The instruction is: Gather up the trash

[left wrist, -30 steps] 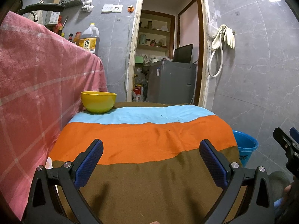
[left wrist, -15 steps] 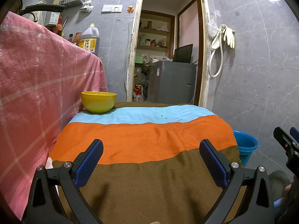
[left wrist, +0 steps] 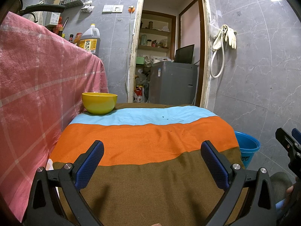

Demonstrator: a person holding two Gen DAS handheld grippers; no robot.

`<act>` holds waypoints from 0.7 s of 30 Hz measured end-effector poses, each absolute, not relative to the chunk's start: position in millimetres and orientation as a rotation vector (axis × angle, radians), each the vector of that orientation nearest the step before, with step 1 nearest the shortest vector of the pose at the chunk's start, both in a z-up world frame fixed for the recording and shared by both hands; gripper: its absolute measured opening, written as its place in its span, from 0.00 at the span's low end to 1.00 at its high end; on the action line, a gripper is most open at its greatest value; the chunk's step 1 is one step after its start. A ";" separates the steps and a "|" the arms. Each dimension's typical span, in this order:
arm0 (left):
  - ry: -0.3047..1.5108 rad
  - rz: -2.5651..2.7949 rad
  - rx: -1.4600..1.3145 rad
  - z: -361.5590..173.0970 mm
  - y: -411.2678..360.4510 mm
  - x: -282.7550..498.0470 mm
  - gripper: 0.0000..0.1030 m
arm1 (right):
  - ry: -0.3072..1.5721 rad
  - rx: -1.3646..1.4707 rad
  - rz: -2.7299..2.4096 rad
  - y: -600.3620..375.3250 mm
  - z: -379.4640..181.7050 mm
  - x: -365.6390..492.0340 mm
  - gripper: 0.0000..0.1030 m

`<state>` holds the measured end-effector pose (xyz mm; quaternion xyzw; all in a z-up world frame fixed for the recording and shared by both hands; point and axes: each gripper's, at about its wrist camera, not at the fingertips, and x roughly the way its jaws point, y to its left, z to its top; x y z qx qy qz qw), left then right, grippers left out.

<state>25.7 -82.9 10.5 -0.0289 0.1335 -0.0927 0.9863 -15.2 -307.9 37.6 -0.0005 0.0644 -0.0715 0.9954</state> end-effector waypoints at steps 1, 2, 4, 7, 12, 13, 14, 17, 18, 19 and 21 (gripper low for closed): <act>0.268 -0.186 -0.058 10.4 -82.9 25.6 0.98 | 0.129 -0.001 -0.143 -307.8 37.6 -15.3 1.00; 0.268 -0.186 -0.058 10.5 -83.1 25.7 0.98 | 0.128 -0.001 -0.143 -307.7 37.7 -15.4 1.00; 0.268 -0.186 -0.058 10.5 -82.9 25.7 0.98 | 0.128 -0.001 -0.143 -307.7 37.6 -15.2 1.00; 0.268 -0.186 -0.058 10.4 -82.8 25.7 0.98 | 0.128 -0.001 -0.143 -307.5 37.6 -15.3 1.00; 0.266 -0.186 -0.057 10.3 -82.1 25.8 0.98 | 0.128 -0.001 -0.143 -307.4 37.5 -15.3 1.00; 0.266 -0.186 -0.057 10.0 -81.9 25.9 0.98 | 0.129 -0.001 -0.144 -307.5 37.4 -15.3 1.00; 0.266 -0.186 -0.057 10.0 -81.9 25.9 0.98 | 0.129 -0.001 -0.143 -307.2 37.5 -15.3 1.00; 0.267 -0.186 -0.058 9.9 -82.1 26.0 0.98 | 0.129 -0.001 -0.143 -307.2 37.5 -15.1 1.00; 0.267 -0.186 -0.058 9.9 -81.9 25.9 0.98 | 0.129 -0.001 -0.143 -307.1 37.4 -15.2 1.00; 0.266 -0.186 -0.058 9.8 -81.6 26.0 0.98 | 0.129 -0.001 -0.144 -307.2 37.4 -15.3 1.00; 0.266 -0.186 -0.057 9.8 -81.4 26.0 0.98 | 0.129 0.000 -0.144 -307.2 37.4 -15.3 1.00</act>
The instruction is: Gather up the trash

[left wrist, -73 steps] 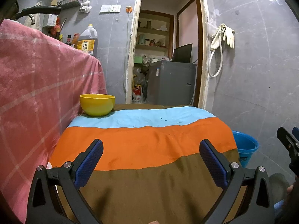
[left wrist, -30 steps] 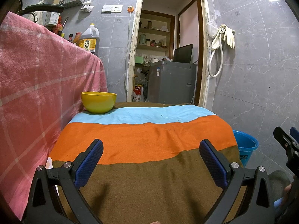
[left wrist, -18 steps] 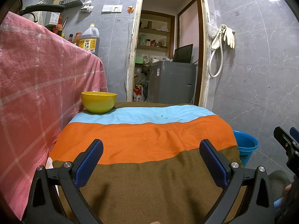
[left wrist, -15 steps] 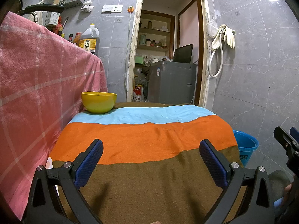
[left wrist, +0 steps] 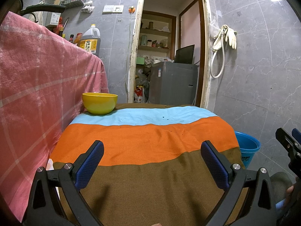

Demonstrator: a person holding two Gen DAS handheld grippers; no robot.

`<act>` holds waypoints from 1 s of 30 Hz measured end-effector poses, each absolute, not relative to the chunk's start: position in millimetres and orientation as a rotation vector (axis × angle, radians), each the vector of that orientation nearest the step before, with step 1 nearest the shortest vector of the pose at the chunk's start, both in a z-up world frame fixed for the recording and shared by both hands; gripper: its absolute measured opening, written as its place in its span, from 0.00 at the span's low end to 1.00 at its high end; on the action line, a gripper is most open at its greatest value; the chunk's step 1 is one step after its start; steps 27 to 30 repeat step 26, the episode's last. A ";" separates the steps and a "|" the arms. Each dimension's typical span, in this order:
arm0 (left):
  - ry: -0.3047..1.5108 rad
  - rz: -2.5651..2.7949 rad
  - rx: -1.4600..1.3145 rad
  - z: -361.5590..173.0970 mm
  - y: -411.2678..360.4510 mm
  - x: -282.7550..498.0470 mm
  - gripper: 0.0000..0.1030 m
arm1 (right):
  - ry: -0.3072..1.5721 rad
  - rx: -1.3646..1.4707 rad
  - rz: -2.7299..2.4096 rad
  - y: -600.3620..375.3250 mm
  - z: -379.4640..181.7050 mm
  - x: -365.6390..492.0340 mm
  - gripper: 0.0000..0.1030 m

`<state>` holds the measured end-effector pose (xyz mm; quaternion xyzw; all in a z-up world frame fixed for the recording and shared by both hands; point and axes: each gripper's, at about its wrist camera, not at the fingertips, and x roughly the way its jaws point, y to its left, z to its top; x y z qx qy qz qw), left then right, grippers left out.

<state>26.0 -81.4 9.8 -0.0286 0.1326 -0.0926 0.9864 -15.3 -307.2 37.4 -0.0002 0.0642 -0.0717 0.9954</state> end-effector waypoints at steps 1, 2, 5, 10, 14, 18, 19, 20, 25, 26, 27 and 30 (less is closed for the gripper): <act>0.267 -0.186 -0.057 9.8 -81.6 26.0 0.98 | 0.129 0.000 -0.144 -307.1 37.3 -15.3 1.00; 0.266 -0.186 -0.057 9.8 -81.5 26.0 0.98 | 0.129 0.000 -0.144 -307.0 37.4 -15.3 1.00; 0.266 -0.186 -0.057 9.7 -81.5 26.2 0.98 | 0.129 0.000 -0.144 -306.7 37.4 -15.4 1.00; 0.266 -0.175 -0.058 9.9 -81.3 26.1 0.98 | 0.129 0.000 -0.144 -306.6 37.3 -15.3 1.00; 0.271 -0.167 -0.060 10.1 -80.5 27.1 0.98 | 0.129 0.000 -0.144 -306.1 37.3 -15.4 1.00; 0.263 -0.162 -0.057 10.2 -80.2 27.2 0.98 | 0.129 0.001 -0.144 -305.9 37.4 -15.3 1.00; 0.261 -0.160 -0.054 10.0 -80.3 27.2 0.98 | 0.129 0.001 -0.145 -305.9 37.4 -15.3 1.00; 0.260 -0.160 -0.052 9.6 -80.7 27.0 0.98 | 0.129 0.000 -0.144 -305.8 37.4 -15.3 1.00; 0.257 -0.157 -0.044 8.3 -81.6 27.3 0.98 | 0.129 0.000 -0.145 -305.2 37.5 -15.3 1.00; 0.257 -0.157 -0.044 8.3 -81.2 28.1 0.98 | 0.130 -0.001 -0.144 -305.7 37.4 -15.5 1.00; 0.257 -0.157 -0.044 8.3 -81.2 28.1 0.98 | 0.130 -0.001 -0.144 -305.7 37.4 -15.5 1.00; 0.257 -0.157 -0.044 8.3 -81.2 28.1 0.98 | 0.130 -0.001 -0.144 -305.7 37.4 -15.5 1.00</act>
